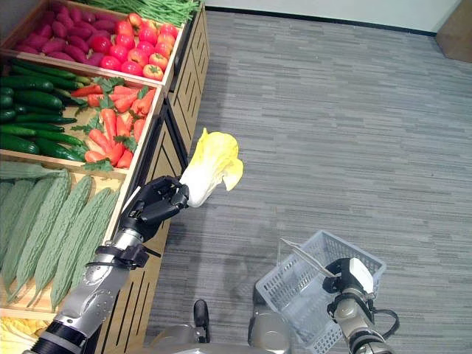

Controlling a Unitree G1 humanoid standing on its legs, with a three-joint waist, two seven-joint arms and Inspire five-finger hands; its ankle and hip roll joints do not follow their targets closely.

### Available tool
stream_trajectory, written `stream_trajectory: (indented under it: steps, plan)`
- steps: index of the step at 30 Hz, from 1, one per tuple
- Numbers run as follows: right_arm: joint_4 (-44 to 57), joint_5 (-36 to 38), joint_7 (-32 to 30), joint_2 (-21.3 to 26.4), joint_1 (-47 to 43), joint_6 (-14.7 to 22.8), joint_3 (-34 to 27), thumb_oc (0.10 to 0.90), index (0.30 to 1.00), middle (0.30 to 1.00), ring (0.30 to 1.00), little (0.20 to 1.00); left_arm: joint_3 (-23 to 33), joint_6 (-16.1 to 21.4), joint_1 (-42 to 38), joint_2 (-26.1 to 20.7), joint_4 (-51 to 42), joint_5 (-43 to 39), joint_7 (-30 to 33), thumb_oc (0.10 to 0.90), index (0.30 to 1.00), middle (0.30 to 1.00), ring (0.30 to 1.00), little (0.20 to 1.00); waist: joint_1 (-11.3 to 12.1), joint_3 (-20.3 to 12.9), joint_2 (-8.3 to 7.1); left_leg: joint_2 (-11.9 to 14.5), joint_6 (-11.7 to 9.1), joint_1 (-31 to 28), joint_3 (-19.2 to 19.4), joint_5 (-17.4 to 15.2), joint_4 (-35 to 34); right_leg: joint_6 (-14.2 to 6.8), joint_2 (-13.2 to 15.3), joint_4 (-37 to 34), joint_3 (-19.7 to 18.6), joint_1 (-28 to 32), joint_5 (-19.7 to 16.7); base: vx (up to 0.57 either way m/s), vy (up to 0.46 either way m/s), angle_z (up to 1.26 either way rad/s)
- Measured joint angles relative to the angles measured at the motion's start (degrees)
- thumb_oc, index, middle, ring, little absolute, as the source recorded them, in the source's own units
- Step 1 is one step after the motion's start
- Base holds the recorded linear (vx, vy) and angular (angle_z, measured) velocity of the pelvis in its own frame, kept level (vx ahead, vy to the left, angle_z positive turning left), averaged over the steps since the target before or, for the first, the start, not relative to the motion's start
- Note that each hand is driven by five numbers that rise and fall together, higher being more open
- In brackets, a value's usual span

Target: Get the vegetables into the basket

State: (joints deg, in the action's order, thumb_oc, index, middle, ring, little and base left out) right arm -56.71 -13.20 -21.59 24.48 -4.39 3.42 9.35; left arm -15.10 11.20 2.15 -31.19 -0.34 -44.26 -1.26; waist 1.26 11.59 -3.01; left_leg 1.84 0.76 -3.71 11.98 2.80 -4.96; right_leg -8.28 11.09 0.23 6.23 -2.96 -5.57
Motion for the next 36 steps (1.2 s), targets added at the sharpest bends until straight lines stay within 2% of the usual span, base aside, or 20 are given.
stream_trajectory:
  steps: [2, 3, 7, 10, 11, 15, 25, 29, 34, 36]
  plan:
    - [2.13, -0.07, 1.13, 0.69, 0.23, -0.05, 0.29, 0.400, 0.300, 0.300, 0.300, 0.300, 0.26, 0.02, 0.24, 0.20, 0.00, -0.03, 0.14, 0.400, 0.300, 0.300, 0.300, 0.300, 0.09, -0.16, 0.81, 1.06, -0.68, 0.03, 0.46, 0.35, 0.00, 0.86, -1.23, -3.75, -0.24, 1.71, -1.25, 0.03, -0.096, -0.26]
    - [3.00, -0.07, 1.70, 0.83, -0.20, 0.13, 1.06, 0.400, 0.300, 0.300, 0.300, 0.300, -0.05, -0.05, 0.83, 0.80, 0.00, 0.04, -0.03, 0.400, 0.300, 0.300, 0.300, 0.300, 0.55, -0.71, 1.96, 2.43, -1.30, -0.05, 1.44, 0.79, 0.00, 1.91, -3.00, -5.21, -1.33, 2.01, -2.39, 0.02, -0.150, -0.33]
    - [6.18, -0.37, 2.42, 2.81, -0.63, -0.19, 2.42, 0.400, 0.300, 0.300, 0.300, 0.300, -2.61, -0.13, -0.08, 1.49, -0.03, 0.56, -1.31, 0.400, 0.300, 0.300, 0.300, 0.300, 0.21, -1.54, 3.36, 4.28, -1.99, -0.18, 1.46, 1.21, 0.00, 2.35, -5.15, -5.24, -1.88, 1.65, -2.35, 0.03, -0.130, -0.17]
    - [12.36, -0.53, 2.89, 5.74, -0.77, -0.87, 2.61, 0.400, 0.300, 0.300, 0.300, 0.300, -5.64, -0.86, -1.95, 0.32, -0.03, 1.75, -1.86, 0.400, 0.300, 0.300, 0.300, 0.300, -0.92, -1.98, 4.18, 5.28, -3.32, 0.29, 1.33, 1.23, -0.01, 2.78, -5.69, -5.54, -1.62, 1.19, -1.79, 0.04, -0.105, -0.01]
    - [14.98, -0.73, 2.36, 7.50, -1.49, -0.52, 2.77, 0.400, 0.300, 0.300, 0.300, 0.300, -8.03, -1.09, -3.56, -1.11, -0.05, 3.59, -3.11, 0.400, 0.300, 0.300, 0.300, 0.300, -1.14, -2.21, 4.60, 5.08, -3.47, 0.48, 1.42, 1.33, -0.02, 3.05, -5.64, -5.52, -1.98, 0.81, -2.23, 0.03, -0.063, -0.08]
    - [22.10, -2.04, 2.11, 10.22, -3.94, -0.56, 4.29, 0.400, 0.300, 0.300, 0.300, 0.300, -11.22, -1.33, -6.43, -3.14, -0.32, 6.88, -4.49, 0.400, 0.300, 0.300, 0.300, 0.300, -2.28, -2.48, 5.24, 5.00, -3.54, 0.49, 2.20, 1.37, -0.02, 3.10, -5.57, -5.54, -2.78, 0.32, -2.64, 0.03, -0.028, -0.10]
    - [25.48, -1.66, 1.37, 10.75, -13.18, 0.00, 8.06, 0.400, 0.300, 0.300, 0.300, 0.300, -16.74, -1.90, -14.04, -6.16, -0.67, 12.34, -6.50, 0.400, 0.300, 0.300, 0.300, 0.300, -2.44, -3.64, 7.40, 4.88, -3.53, 0.11, 2.76, 1.39, -0.03, 3.79, -5.61, -5.24, -3.40, 0.37, -3.53, 0.01, -0.001, -0.03]
    - [25.75, -0.65, 1.19, 10.16, -15.05, 0.16, 8.81, 0.400, 0.300, 0.300, 0.300, 0.300, -18.17, -1.91, -15.11, -7.63, -1.33, 14.37, -6.63, 0.400, 0.300, 0.300, 0.300, 0.300, -2.15, -3.66, 7.42, 4.87, -3.52, -0.56, 2.71, 1.38, -0.04, 3.77, -5.58, -5.24, -3.33, 1.16, -3.50, 0.00, 0.000, 0.00]
    - [25.82, 3.67, -0.18, 7.83, -16.97, 0.69, 8.81, 0.400, 0.300, 0.300, 0.300, 0.300, -20.84, -1.91, -16.72, -8.32, -1.28, 17.52, -6.41, 0.400, 0.300, 0.300, 0.300, 0.300, -2.13, -3.66, 7.42, 4.75, -3.53, -0.58, 2.72, 1.39, -0.05, 3.73, -5.43, -5.24, -3.37, 1.15, -3.53, 0.00, 0.000, 0.00]
    - [26.83, 6.92, -0.55, 6.21, -17.78, 0.70, 8.96, 0.400, 0.300, 0.300, 0.300, 0.300, -23.14, -1.88, -18.82, -8.54, -0.58, 21.33, -6.21, 0.400, 0.300, 0.300, 0.300, 0.300, -2.21, -3.66, 7.41, 4.66, -3.53, -0.57, 2.83, 1.39, -0.05, 3.67, -5.40, -5.24, -3.61, 1.02, -3.60, 0.00, 0.021, -0.04]
